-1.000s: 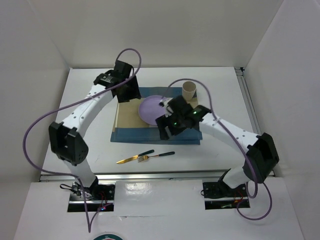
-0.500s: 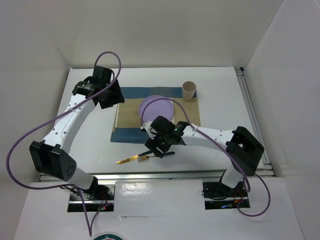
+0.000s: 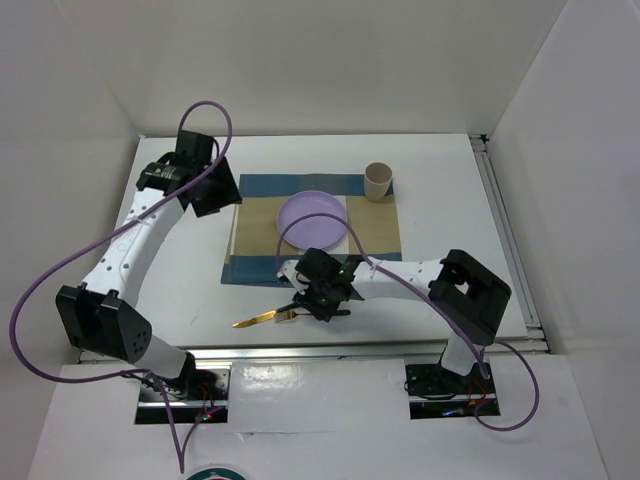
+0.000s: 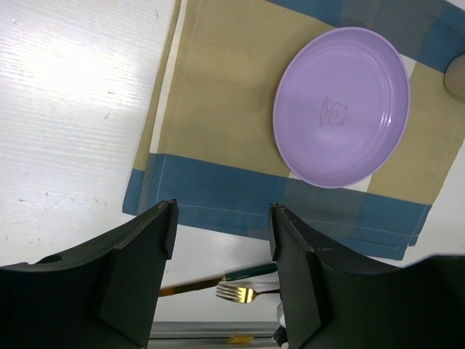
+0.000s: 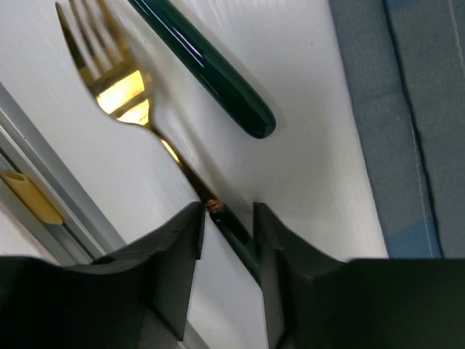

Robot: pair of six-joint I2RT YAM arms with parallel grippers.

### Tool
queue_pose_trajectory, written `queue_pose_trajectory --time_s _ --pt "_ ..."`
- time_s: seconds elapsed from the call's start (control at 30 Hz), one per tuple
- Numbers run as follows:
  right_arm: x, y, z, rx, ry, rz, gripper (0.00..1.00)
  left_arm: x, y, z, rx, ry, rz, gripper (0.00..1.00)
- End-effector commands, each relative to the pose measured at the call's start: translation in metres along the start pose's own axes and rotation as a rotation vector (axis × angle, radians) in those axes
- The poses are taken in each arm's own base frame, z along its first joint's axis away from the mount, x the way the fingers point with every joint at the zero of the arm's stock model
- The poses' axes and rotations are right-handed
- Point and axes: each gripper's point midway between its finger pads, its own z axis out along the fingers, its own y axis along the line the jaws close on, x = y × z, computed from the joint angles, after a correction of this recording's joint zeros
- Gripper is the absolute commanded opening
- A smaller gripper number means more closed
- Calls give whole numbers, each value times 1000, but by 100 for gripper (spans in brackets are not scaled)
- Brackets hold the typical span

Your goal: Set the dinner table for one person

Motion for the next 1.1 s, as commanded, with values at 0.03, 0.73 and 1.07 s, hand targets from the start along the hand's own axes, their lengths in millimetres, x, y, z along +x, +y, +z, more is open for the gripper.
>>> queue_pose_trajectory --time_s 0.03,0.73,1.07 --pt "17 5 15 30 41 -9 36 -14 0 -21 33 -67 10 69" --pt "-78 21 -88 202 -135 79 1 -63 14 -70 17 -178 -35 69" --pt "-247 -33 -65 171 -326 588 0 -81 39 -129 31 -374 -142 69"
